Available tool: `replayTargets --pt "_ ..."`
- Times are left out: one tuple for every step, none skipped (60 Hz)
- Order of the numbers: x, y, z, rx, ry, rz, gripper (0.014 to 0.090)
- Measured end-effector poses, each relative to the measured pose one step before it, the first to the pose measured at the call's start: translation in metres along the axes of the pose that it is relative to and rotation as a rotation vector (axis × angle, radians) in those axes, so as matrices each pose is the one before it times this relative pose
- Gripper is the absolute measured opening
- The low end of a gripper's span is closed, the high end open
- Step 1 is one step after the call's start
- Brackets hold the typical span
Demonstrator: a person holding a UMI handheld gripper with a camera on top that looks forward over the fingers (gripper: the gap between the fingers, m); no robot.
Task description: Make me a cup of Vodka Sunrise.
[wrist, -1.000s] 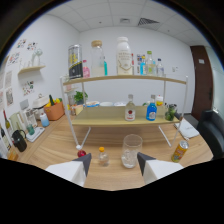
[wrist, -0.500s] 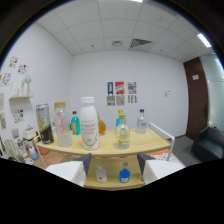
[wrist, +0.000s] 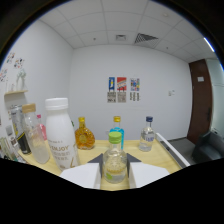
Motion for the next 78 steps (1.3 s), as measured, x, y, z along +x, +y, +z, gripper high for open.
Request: replayTargets --pt "0.00094 -0.00043 0.00035 0.0007 0.00395 0.0004 0.0373" --pt "-0.00048 -0.00015 -0.00011 -0.00093 -0.00222 0.0031 0.0372" --pt "-0.00022 0.00042 -0.00004 -0.00386 -0.00099 0.0052 0.0372" --pt "0.00015 0.00014 -0.00011 -0.00295 -0.0012 0.0062 0.0369" --pt "0.00013 -0.00018 -0.00004 -0.0015 -0.0018 0.0045 0.0368" --pt "-0.00002 0.00006 0.00007 -0.00238 -0.0026 0.0027 0.0366" --pt "-0.00019 0.00005 -0.00011 -0.00234 -0.00297 0.0012 0.0366" --pt "0.00015 0.00008 -0.00028 -0.00257 -0.00144 0.0009 0.0363" --pt "-0.00046 -0.00017 -0.00078 -0.00101 -0.00017 0.001 0.0362" --pt "-0.00012 0.0 0.00026 -0.00282 0.00007 0.0007 0.036" --pt "0.00061 -0.0008 -0.00258 -0.00018 -0.00296 -0.0002 0.036" --pt "0.00005 -0.00168 -0.00359 0.00234 -0.00217 0.001 0.036" --pt "-0.00022 -0.00282 -0.00288 0.00708 -0.00325 0.0025 0.036" --pt "-0.00059 -0.00286 -0.00305 0.00941 -0.00459 0.0021 0.0357" --pt "-0.00075 -0.00322 -0.00346 0.00881 -0.00472 0.0013 0.0357" --pt "-0.00069 -0.00332 -0.00391 0.00874 -0.00396 0.0012 0.0357" --pt "-0.00067 -0.00355 -0.00429 0.00959 -0.00388 0.0013 0.0358" --pt "-0.00078 -0.00369 -0.00413 0.00988 -0.00346 0.0018 0.0357" --pt "-0.00148 -0.00376 -0.00161 0.0081 -0.00355 0.0018 0.0356" --pt "-0.00069 -0.00302 -0.00403 0.00985 -0.00264 0.0026 0.0355" --pt "-0.00016 -0.00381 -0.00585 0.0072 -0.00294 0.0026 0.0355" --pt "-0.00057 -0.00293 -0.00517 0.00908 -0.00219 0.0048 0.0355" --pt "-0.00055 -0.00253 -0.00495 0.00798 -0.00197 0.0049 0.0355" --pt "-0.00039 -0.00153 -0.00507 0.00629 -0.00216 0.0049 0.0355" --pt "-0.00064 -0.00111 -0.00511 0.00605 -0.00297 0.0044 0.0355" --pt "-0.00025 -0.00084 -0.00497 0.0067 -0.00236 0.0036 0.0355" --pt "0.0001 -0.00018 -0.00488 0.00651 -0.00037 0.0029 0.0354" --pt "0.00001 0.00045 -0.00412 0.00523 0.00135 0.001 0.0356" --pt "0.00047 0.00157 -0.00422 0.00288 0.00208 -0.0003 0.0355" --pt "-0.00019 0.00255 -0.00411 0.00083 0.00185 -0.0016 0.0355" --pt "0.00044 0.00364 -0.00362 -0.00137 0.00142 -0.0032 0.0355" --pt "-0.00018 0.0043 -0.00357 -0.0016 0.00133 -0.0025 0.0355" --pt "-0.0002 0.00442 -0.00341 0.0009 0.00026 0.0 0.0355" --pt "-0.00091 0.00505 -0.00327 0.00115 -0.003 0.0021 0.0355" --pt "-0.0023 0.00563 -0.00263 -0.00336 -0.00697 0.0026 0.0354" --pt "-0.00165 0.00755 -0.00199 -0.0066 -0.00745 0.0011 0.0353" --pt "-0.00096 0.00905 -0.00224 -0.00947 -0.00316 -0.0004 0.0353" --pt "0.00005 0.00979 -0.00206 -0.01156 0.00107 -0.0027 0.0354" --pt "0.00031 0.01029 -0.00121 -0.01169 0.00269 -0.0037 0.0354" --pt "0.00002 0.0109 -0.00147 -0.01128 0.00145 -0.0032 0.0354" --pt "-0.00067 0.01103 -0.00059 -0.011 -0.00105 -0.0032 0.0353" --pt "-0.00069 0.01227 0.00001 -0.01008 -0.00122 -0.002 0.0353" --pt "0.00028 0.01232 0.00105 -0.01628 0.00238 -0.001 0.0353" --pt "0.00193 0.0121 -0.00132 -0.01761 0.00537 0.0007 0.0353" --pt "0.00082 0.01215 0.00058 -0.01872 0.00512 0.0034 0.0353" --pt "0.00011 0.01149 0.00124 -0.01643 0.00155 0.0059 0.0354" --pt "-0.00034 0.01136 0.00097 -0.01349 -0.00157 0.0083 0.0354" --pt "0.00004 0.01048 0.00118 -0.01208 -0.0011 0.0076 0.0353" --pt "0.0012 0.01041 0.00165 -0.01222 0.00308 0.0053 0.0353" --pt "0.0019 0.01078 0.00169 -0.01363 0.00765 0.0022 0.0353" --pt "0.00226 0.01018 0.00208 -0.01494 0.0082 0.0007 0.0353" --pt "0.00132 0.0105 0.00311 -0.01482 0.00475 0.0021 0.0352" --pt "0.00123 0.00777 0.00171 -0.01066 0.00395 0.0022 0.0353" --pt "0.0008 0.00673 0.00141 -0.00613 0.00167 0.0031 0.0353" --pt "0.00109 0.0061 0.00156 -0.00352 0.00164 0.0028 0.0353" --pt "0.0015 0.00595 0.00199 -0.00661 0.00319 0.0025 0.0352" --pt "0.00195 0.00597 0.00213 -0.01001 0.00572 0.0025 0.0352" --pt "0.00164 0.00527 0.00211 -0.01022 0.00516 0.0017 0.0353" --pt "0.00117 0.0043 0.00217 -0.00747 0.00291 0.0012 0.0354" --pt "0.00068 0.00334 0.00194 -0.00363 0.00064 -0.0001 0.0354" --pt "0.00077 0.00293 0.00213 -0.00266 0.00048 -0.001 0.0353" --pt "0.00122 0.00191 0.00159 -0.00843 0.0034 -0.0028 0.0353" --pt "0.00202 0.00379 0.00239 -0.00674 0.00511 -0.0047 0.0353" --pt "0.00237 0.00376 0.00299 -0.00647 0.00606 -0.0075 0.0353" --pt "0.00092 0.002 0.00078 -0.00982 0.00628 -0.0092 0.0353" --pt "0.0013 0.00135 0.00141 -0.00452 0.00466 -0.0118 0.0353" --pt "0.00139 0.00039 0.00104 -0.00129 0.00517 -0.0151 0.0354" --pt "0.00169 -0.00054 0.00073 0.00081 0.00683 -0.0196 0.0354" --pt "0.00147 -0.0009 0.00063 0.00146 0.00758 -0.0231 0.0353" --pt "0.00127 -0.0011 0.00033 0.00077 0.00707 -0.0256 0.0353" --pt "0.00174 -0.0006 0.0002 -0.00192 0.00663 -0.0258 0.0353" --pt "0.00128 -0.00163 -0.00007 0.00262 0.00789 -0.0289 0.0353" --pt "0.00102 -0.00214 -0.00021 0.00325 0.00794 -0.0303 0.0353" --pt "0.0008 -0.00232 -0.00016 0.00107 0.00796 -0.0305 0.0353" --pt "0.00123 -0.00189 -0.00026 0.00206 0.00804 -0.0354 0.0352" --pt "0.00127 -0.00184 -0.00027 0.00051 0.0084 -0.0382 0.0353" --pt "0.00148 -0.00177 -0.00016 0.00043 0.00928 -0.0415 0.0352" --pt "0.00161 -0.00181 -0.00014 0.00057 0.01038 -0.0441 0.0352"
